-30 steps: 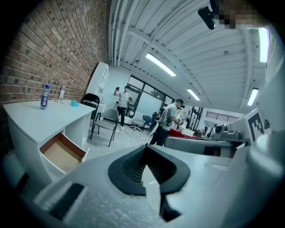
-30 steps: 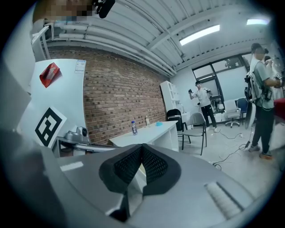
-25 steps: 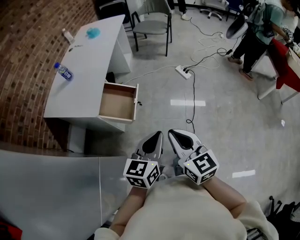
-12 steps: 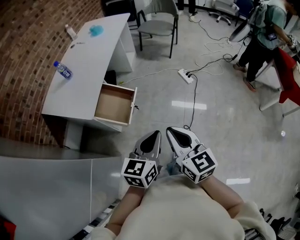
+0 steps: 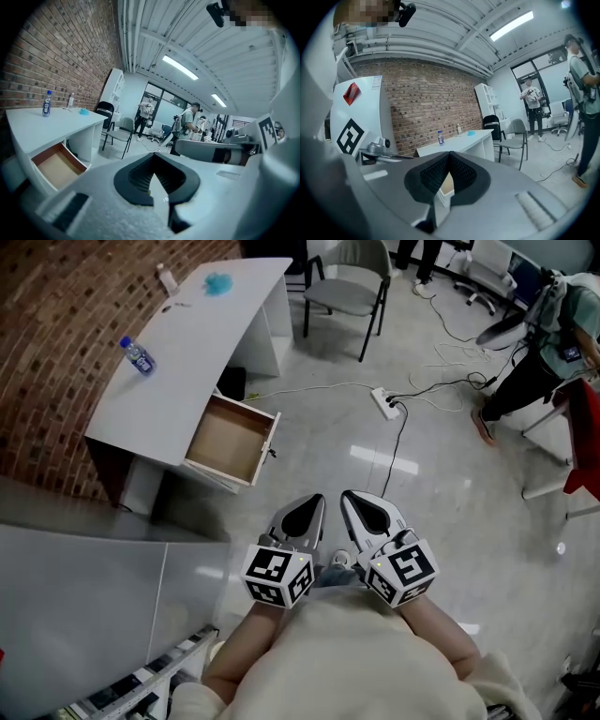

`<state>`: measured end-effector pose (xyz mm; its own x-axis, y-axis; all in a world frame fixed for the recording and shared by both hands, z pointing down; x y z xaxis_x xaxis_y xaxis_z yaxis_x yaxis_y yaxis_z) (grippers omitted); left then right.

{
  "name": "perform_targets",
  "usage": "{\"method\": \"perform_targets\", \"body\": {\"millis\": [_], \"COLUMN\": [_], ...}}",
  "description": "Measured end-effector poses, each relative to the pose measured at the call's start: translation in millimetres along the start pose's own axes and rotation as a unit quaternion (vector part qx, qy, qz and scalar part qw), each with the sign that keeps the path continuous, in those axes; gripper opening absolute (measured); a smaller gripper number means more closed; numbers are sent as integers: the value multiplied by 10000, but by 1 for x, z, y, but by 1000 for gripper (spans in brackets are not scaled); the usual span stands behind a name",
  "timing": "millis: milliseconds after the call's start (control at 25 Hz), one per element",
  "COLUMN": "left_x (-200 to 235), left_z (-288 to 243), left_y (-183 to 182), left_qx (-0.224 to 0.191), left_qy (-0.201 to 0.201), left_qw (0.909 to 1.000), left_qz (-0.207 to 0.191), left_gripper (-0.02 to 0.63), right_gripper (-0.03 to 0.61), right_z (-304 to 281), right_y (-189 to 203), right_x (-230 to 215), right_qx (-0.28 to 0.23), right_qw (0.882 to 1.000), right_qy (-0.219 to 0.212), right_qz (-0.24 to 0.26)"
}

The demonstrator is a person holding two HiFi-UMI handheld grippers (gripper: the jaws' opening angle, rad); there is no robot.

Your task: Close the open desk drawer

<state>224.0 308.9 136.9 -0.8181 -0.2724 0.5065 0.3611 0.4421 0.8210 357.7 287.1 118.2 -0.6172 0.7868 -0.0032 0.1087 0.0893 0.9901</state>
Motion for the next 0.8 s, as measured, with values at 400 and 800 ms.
{"method": "perform_targets", "body": {"millis": [400, 800], "left_x": [-10, -7], "left_z": [-45, -54], "left_y": [0, 4], "left_qx": [-114, -170], "left_qy": [-219, -463], "left_qw": [9997, 9982], "left_qz": [86, 335], "left_gripper": [0, 0], "right_gripper": [2, 2], "right_z": [-5, -9], "right_y": [4, 11], "right_x": [-51, -68], "right_qx": [0, 112], "right_qw": [9996, 9989], "right_qy": [-294, -444], "right_qz": [-2, -133]}}
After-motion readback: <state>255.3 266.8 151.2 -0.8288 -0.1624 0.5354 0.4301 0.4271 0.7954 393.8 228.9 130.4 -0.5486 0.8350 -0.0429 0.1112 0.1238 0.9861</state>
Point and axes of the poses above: the fingertips, and each gripper's own axes: z backward along the fingers, x to its left, y out of its underside, the point moved 8 cm from there along z, backward along the fingers, and after that the axes turned 13 degrees about z, right-handed, at the moved point
